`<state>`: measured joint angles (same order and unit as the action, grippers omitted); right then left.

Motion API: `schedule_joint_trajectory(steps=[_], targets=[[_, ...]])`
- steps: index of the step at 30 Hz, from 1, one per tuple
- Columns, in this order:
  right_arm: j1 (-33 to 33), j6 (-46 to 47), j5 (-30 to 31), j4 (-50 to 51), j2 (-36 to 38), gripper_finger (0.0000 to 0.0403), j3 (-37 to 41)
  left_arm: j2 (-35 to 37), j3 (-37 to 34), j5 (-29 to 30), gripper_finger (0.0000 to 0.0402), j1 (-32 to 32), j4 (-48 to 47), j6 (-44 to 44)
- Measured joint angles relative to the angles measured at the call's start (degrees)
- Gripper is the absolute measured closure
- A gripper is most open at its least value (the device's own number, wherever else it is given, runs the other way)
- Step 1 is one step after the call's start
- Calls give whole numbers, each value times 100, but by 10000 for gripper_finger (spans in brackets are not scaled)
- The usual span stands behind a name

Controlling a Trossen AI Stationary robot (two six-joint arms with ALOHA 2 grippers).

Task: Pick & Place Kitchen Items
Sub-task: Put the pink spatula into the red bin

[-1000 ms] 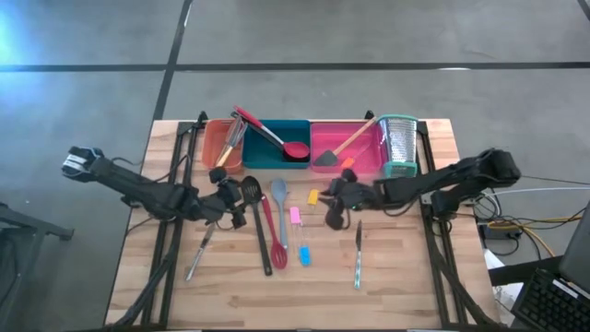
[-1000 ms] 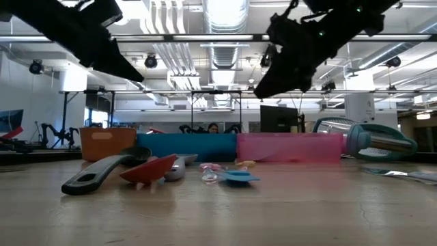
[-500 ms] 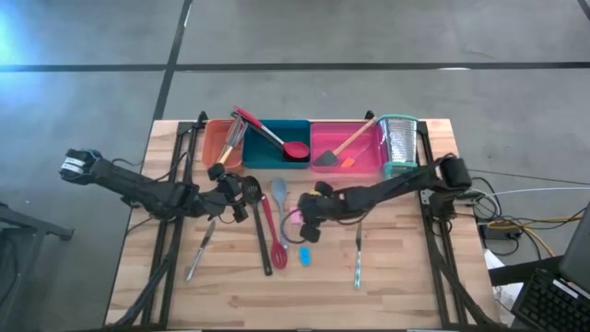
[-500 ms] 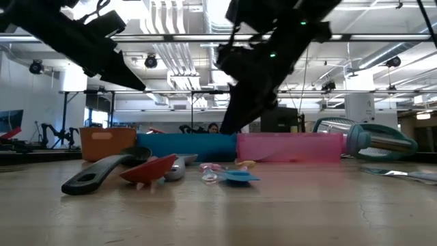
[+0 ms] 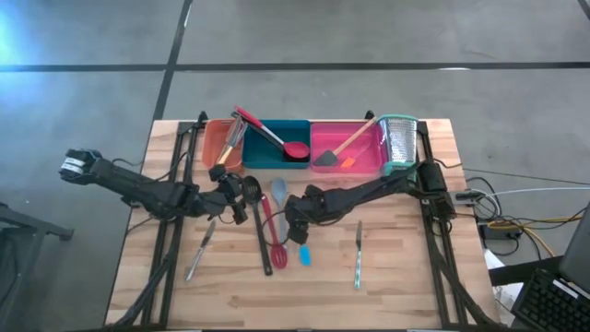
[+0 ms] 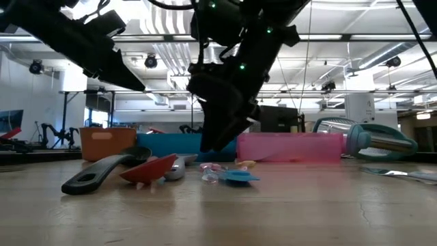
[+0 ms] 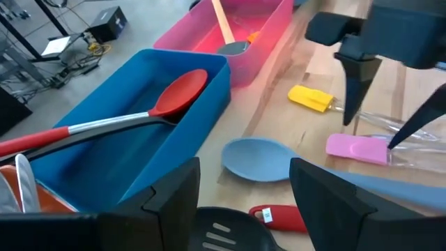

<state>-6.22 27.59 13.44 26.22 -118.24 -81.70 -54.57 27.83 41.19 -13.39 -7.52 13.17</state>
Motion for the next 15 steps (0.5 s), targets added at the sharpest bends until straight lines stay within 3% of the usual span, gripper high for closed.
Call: schedule_joint_trajectory(steps=[8,15], targets=[[93,504,-48,-59,-283,186,1,-5,-2,-24,174,20,-7,35],[198,558,-434,-226,-531,186,-24,-9,-2,-24,174,34,-10,48]])
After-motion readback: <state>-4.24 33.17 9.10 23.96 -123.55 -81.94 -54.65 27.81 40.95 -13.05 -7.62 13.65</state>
